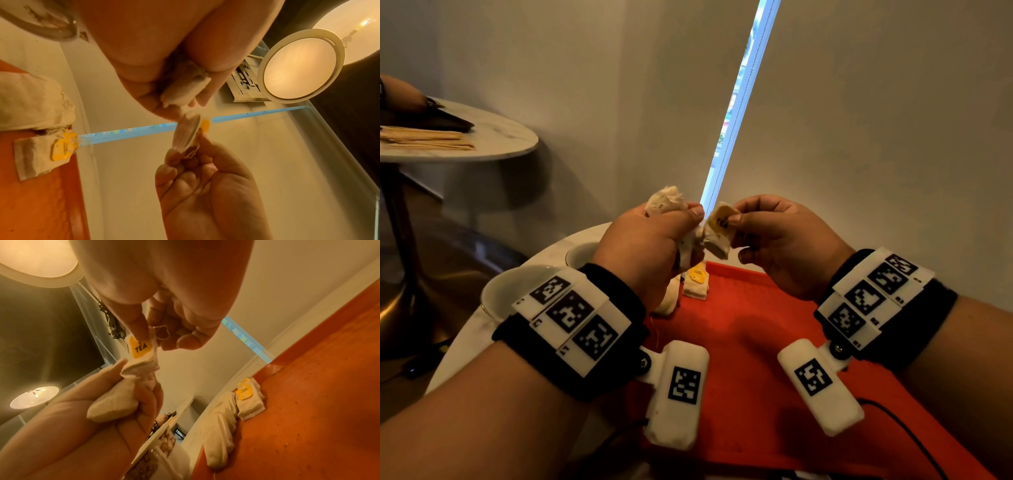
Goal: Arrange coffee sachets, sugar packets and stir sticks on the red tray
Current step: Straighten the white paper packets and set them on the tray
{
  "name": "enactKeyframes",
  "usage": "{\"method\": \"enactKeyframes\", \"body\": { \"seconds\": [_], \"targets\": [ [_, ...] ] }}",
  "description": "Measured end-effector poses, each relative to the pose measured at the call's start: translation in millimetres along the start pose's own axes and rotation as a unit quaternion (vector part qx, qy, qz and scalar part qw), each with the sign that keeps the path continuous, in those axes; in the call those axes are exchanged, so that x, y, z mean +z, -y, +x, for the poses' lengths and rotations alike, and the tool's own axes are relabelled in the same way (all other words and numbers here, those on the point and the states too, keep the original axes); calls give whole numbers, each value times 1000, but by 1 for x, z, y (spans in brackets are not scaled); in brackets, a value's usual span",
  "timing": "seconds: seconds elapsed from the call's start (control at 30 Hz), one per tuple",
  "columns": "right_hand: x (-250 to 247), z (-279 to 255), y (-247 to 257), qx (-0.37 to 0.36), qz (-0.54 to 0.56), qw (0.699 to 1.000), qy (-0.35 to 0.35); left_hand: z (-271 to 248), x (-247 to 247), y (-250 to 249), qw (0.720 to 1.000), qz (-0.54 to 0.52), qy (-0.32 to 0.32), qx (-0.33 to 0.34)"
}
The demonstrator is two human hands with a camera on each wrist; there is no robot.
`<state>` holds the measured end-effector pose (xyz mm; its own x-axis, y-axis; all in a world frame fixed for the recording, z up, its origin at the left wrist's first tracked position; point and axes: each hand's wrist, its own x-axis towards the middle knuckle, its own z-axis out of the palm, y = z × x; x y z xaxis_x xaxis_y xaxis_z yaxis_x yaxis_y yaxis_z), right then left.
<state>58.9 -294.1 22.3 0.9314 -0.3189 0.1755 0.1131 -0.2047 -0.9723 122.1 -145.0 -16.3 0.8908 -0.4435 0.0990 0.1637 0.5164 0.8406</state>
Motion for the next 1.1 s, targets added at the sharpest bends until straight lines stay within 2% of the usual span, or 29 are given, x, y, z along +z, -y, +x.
{"method": "enactKeyframes", "body": {
  "seconds": [0.13,0.23,0.3,0.4,0.47,0.53,0.6,0.8,0.93,1.1],
  "targets": [
    [-13,10,-5,-2,-7,996,-89,2,0,-7,993,-80,-66,48],
    [-22,17,-16,33,-84,989,-114,3,-3,-12,988,-113,-77,67],
    [-23,22,-26,88,-145,982,-79,2,-3,-13,988,-117,-73,72],
    [-17,26,-40,184,-244,952,25,1,0,-13,987,-123,-71,74],
    [-8,27,-44,230,-251,937,81,1,0,-13,987,-123,-76,72],
    [0,28,-46,260,-232,931,107,2,-1,-13,987,-124,-79,71],
    [5,33,-51,266,-240,929,95,2,-1,-13,987,-122,-80,70],
    [7,51,-69,225,-329,917,26,3,-1,-12,989,-112,-80,61],
    [9,57,-71,213,-373,903,11,2,0,-12,989,-109,-78,55],
    [6,59,-72,222,-327,919,-18,2,1,-12,990,-102,-75,55]
  ]
}}
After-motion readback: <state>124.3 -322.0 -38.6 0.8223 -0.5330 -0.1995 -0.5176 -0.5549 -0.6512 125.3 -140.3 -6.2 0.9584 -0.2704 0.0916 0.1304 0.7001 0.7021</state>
